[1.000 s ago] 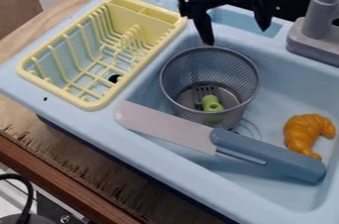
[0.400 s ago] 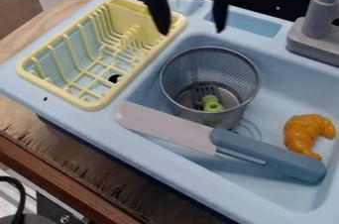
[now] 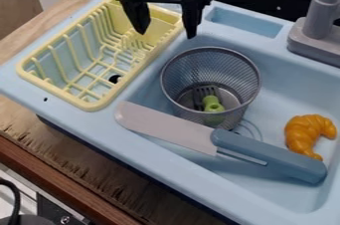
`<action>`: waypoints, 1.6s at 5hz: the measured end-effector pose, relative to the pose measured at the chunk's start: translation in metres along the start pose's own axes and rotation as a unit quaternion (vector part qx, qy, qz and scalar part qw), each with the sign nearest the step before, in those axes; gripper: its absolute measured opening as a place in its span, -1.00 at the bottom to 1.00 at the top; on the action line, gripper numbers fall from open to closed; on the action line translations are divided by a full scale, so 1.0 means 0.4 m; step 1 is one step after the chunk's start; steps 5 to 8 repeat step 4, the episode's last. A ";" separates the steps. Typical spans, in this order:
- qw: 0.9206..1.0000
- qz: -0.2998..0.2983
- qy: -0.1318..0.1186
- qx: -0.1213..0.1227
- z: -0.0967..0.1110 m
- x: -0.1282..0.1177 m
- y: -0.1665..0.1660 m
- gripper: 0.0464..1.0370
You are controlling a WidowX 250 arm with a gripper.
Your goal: Put the gray basket in the sink
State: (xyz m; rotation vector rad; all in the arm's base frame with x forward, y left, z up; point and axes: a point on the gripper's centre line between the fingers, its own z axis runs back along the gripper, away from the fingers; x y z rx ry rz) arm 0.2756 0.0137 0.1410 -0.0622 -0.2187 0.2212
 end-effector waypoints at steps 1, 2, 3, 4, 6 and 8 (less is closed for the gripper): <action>0.998 -0.063 -0.005 -0.007 -0.021 -0.020 -0.030 0.92; 0.994 -0.107 -0.027 -0.006 -0.021 -0.020 -0.069 0.92; 0.992 -0.118 -0.045 -0.014 -0.024 0.014 -0.081 0.92; 0.994 -0.091 -0.062 -0.008 -0.038 0.092 -0.072 0.92; 0.994 -0.091 -0.062 -0.008 -0.038 0.092 -0.072 0.92; 0.994 -0.091 -0.062 -0.008 -0.038 0.092 -0.072 0.92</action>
